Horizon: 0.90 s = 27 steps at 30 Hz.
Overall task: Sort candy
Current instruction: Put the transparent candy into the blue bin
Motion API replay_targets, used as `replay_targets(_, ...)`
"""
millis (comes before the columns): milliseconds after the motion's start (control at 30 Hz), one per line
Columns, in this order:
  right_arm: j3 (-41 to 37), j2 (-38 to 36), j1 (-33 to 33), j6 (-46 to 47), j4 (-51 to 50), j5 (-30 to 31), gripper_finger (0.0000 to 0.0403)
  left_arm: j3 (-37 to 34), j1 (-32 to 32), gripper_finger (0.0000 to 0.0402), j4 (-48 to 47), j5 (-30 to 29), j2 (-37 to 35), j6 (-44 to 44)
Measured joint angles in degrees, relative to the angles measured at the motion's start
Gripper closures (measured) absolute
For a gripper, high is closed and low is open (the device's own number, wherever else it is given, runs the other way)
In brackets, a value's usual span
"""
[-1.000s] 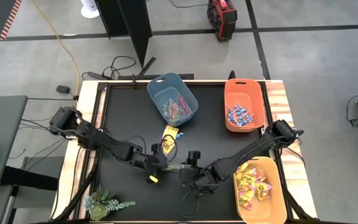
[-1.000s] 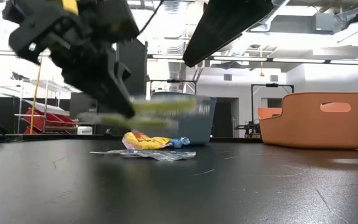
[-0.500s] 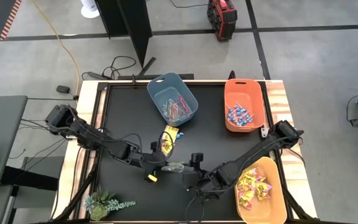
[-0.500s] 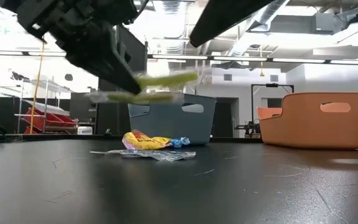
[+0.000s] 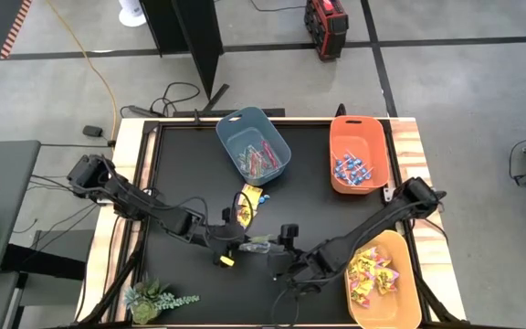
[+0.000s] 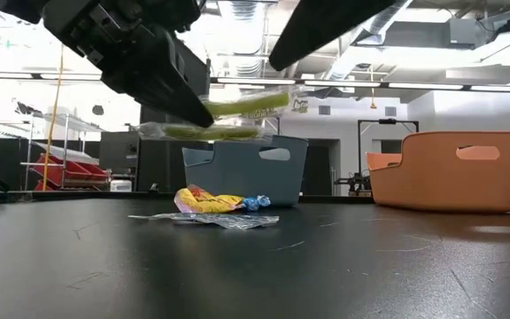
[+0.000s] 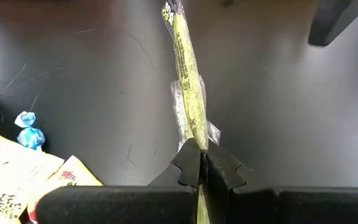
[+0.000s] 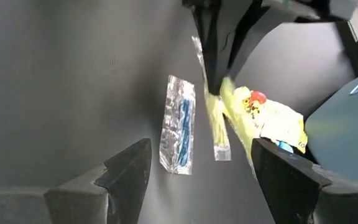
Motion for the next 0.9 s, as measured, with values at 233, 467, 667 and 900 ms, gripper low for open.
replay_targets(233, -0.02, 0.8, -0.04, -0.9, 0.22, -2.79, 0.0112, 0.0, -0.01, 0.0401, 0.65, 0.0, 0.0, 0.0)
replay_targets(467, -0.02, 0.85, -0.03, -0.9, 0.52, -3.88, 0.0113, 0.0, -0.01, 0.0401, 6.07, 0.05, 0.0, 0.85)
replay_targets(667, -0.04, 0.93, 0.15, -1.39, 0.49, -3.9, 0.0113, 0.0, -0.01, 0.0401, 6.37, -0.66, 0.0, 1.52)
replay_targets(900, -0.04, 0.82, 0.21, -2.09, 0.44, -3.71, 0.0113, 0.0, 2.58, 0.0401, 6.85, -14.28, -0.46, -0.38)
